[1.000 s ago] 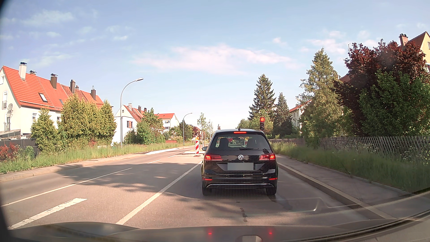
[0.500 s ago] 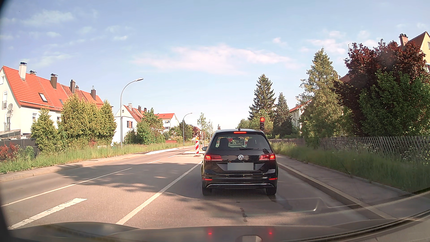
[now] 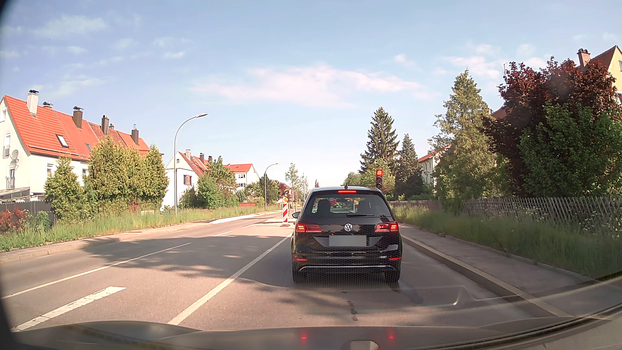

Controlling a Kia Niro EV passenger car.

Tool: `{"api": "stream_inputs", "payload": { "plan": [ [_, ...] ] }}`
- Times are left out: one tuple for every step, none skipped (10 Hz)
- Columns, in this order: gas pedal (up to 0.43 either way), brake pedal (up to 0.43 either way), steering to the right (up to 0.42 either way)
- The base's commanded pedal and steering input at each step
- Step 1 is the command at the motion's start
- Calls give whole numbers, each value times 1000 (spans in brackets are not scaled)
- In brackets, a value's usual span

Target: Follow the waypoints while adhering to traffic rules and regulations

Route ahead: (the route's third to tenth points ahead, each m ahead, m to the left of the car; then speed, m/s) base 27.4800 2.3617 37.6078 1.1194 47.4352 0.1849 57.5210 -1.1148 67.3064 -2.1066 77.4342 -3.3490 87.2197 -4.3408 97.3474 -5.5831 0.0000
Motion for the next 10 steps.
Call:
{"api": "stream_inputs", "payload": {
  "plan": [
    [0,238,-21],
    [0,238,-21],
    [0,238,-21],
    [0,238,-21],
    [0,238,-21],
    [0,238,-21],
    [0,238,-21],
    [0,238,-21],
    [0,238,-21],
    [0,238,-21]
  ]
}}
